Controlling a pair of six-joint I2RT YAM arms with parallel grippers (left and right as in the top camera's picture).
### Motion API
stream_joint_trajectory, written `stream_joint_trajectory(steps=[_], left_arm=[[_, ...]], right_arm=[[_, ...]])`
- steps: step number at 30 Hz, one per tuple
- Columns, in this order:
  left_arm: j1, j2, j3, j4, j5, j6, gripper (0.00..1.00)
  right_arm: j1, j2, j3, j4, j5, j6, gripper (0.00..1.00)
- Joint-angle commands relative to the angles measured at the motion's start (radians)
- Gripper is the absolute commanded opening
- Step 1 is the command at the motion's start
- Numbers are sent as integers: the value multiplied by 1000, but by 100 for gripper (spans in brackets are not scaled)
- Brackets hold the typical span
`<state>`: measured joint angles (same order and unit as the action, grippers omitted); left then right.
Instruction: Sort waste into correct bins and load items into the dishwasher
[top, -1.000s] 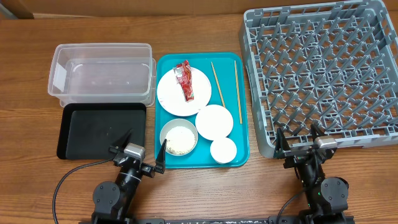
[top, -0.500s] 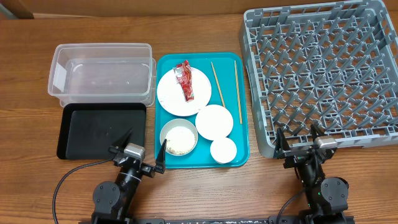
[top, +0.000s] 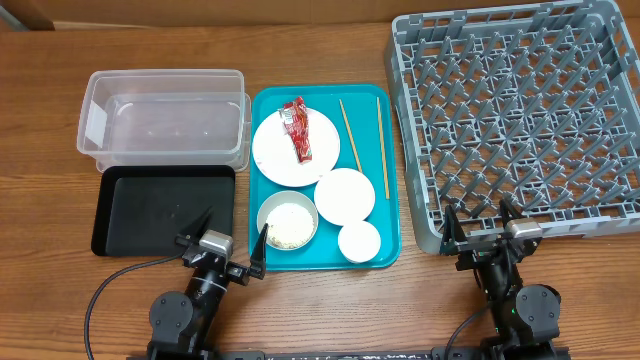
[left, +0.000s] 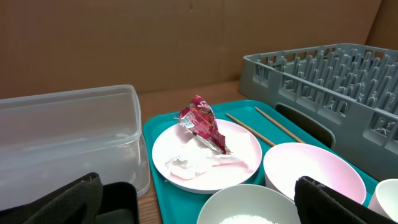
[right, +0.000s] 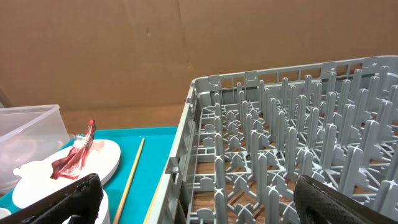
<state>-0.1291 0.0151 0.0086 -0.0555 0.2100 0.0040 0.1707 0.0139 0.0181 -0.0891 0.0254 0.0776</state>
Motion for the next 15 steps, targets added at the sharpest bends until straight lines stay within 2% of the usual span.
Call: stream_joint_trajectory(steps=[1, 15], left_arm=[[6, -9, -4, 1, 16, 12, 100], [6, -9, -4, 11, 22, 11, 100]], right_arm=[[-3, -11, -10, 9, -2, 0, 100], [-3, -11, -10, 9, -9, 2, 100]])
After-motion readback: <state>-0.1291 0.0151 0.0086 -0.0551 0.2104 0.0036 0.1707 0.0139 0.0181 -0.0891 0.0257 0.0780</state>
